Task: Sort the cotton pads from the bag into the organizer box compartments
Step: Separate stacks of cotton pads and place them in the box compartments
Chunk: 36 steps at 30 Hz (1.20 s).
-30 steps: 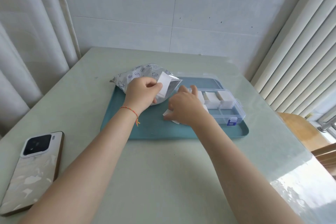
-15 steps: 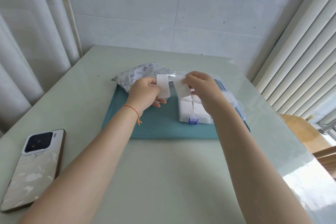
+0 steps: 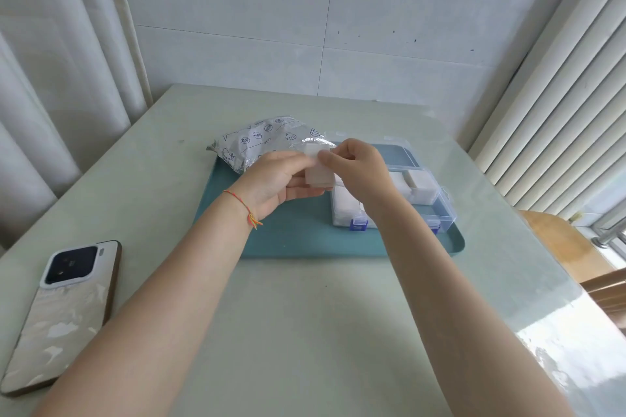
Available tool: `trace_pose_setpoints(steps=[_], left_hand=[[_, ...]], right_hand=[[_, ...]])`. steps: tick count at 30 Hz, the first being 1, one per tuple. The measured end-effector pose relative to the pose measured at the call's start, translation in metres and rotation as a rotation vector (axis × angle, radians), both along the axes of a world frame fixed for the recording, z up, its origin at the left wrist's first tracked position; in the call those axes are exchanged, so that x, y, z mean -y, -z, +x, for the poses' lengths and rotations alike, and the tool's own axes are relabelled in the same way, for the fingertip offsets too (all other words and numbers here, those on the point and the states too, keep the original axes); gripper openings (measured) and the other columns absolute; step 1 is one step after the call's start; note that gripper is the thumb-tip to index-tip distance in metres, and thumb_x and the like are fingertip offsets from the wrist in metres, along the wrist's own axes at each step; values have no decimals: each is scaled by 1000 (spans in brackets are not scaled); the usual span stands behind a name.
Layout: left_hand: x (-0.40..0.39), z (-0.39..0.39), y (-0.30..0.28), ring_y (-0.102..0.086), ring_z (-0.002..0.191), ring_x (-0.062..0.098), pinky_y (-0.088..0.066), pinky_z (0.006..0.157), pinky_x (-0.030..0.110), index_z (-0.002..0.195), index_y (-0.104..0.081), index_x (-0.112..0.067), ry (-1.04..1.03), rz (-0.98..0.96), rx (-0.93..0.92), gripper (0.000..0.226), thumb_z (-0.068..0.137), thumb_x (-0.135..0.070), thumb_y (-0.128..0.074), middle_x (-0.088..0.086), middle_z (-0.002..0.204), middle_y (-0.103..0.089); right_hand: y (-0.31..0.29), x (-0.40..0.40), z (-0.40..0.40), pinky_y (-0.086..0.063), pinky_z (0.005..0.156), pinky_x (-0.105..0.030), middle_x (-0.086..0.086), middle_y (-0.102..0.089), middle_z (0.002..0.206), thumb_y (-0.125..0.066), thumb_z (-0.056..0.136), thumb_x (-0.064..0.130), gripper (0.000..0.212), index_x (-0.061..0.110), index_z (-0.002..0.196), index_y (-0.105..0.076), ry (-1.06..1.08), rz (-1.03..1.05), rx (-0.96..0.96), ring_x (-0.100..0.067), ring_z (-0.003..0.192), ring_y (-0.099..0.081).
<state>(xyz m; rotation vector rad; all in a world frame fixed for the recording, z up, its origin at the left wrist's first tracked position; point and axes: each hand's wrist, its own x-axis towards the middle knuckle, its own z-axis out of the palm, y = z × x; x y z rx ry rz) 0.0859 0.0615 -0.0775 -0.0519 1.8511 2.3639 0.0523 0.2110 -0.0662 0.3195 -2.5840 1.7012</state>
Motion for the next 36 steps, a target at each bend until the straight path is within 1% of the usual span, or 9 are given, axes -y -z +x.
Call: trace_pose_setpoints(steps=[5,8,13,16,19,22,26,30,36], left_hand=[[12,-1,-6,-71,72,25,-59,58,26,94,-69,-8,-235,-143,-67,13,96,-7,-57,16,95,-70],[37,-10,-4,-57,66,25,-56,50,26,79,-69,-15,-485,-311,-152,18,93,-8,-59,10,86,-55],[41,-12,10,-62,50,12,-58,71,40,76,-70,-17,-474,-518,-128,17,89,-14,-61,5,77,-54],[35,-11,10,-54,67,15,-49,71,31,79,-71,-2,-326,-760,-245,28,81,-28,-62,2,79,-56],[35,-12,11,-51,86,17,-38,74,24,74,-70,2,-285,-1002,-387,24,87,-18,-64,2,87,-56],[38,-15,17,-43,72,23,-31,62,34,52,-47,-12,-461,-1085,-442,38,88,-11,-58,1,66,-46],[40,-19,21,-23,57,18,-19,54,33,56,-35,-12,-624,-891,-331,41,88,-12,-60,-1,55,-24],[41,-21,24,-44,69,16,-39,67,28,56,-67,-23,-576,-319,-126,32,88,-15,-68,2,74,-52],[42,-24,25,-62,86,26,-52,93,48,76,-77,-23,-515,-109,-47,3,74,-23,-75,9,90,-71]], right_hand=[[0,3,-1,-36,57,-22,8,-50,70,-60,93,33,24,15,80,-54,88,44,-45,-11,65,-46],[-1,2,-6,-46,70,-29,5,-65,84,-54,94,23,16,13,92,-66,55,273,-108,-18,84,-59],[11,21,-12,-43,102,-36,1,-69,120,-44,93,10,37,22,117,-70,-122,584,-71,-22,115,-58],[13,27,-14,-45,98,-33,3,-68,115,-41,89,4,51,22,135,-56,-138,539,-55,-23,113,-57],[13,28,-13,-46,94,-34,5,-65,101,-39,86,2,63,28,143,-46,-138,499,-71,-22,104,-57],[13,28,-13,-47,93,-35,6,-65,102,-37,87,2,67,32,146,-40,-158,457,-76,-22,102,-58],[15,29,-17,-47,93,-34,3,-67,111,-39,89,3,59,27,141,-49,-136,473,-105,-23,105,-58],[21,35,-19,-43,98,-37,-2,-70,114,-43,93,6,35,19,112,-70,-78,596,-208,-26,109,-59],[30,48,-18,-30,97,-35,-3,-62,119,-60,93,33,31,18,119,-63,-91,943,-364,-25,119,-49]])
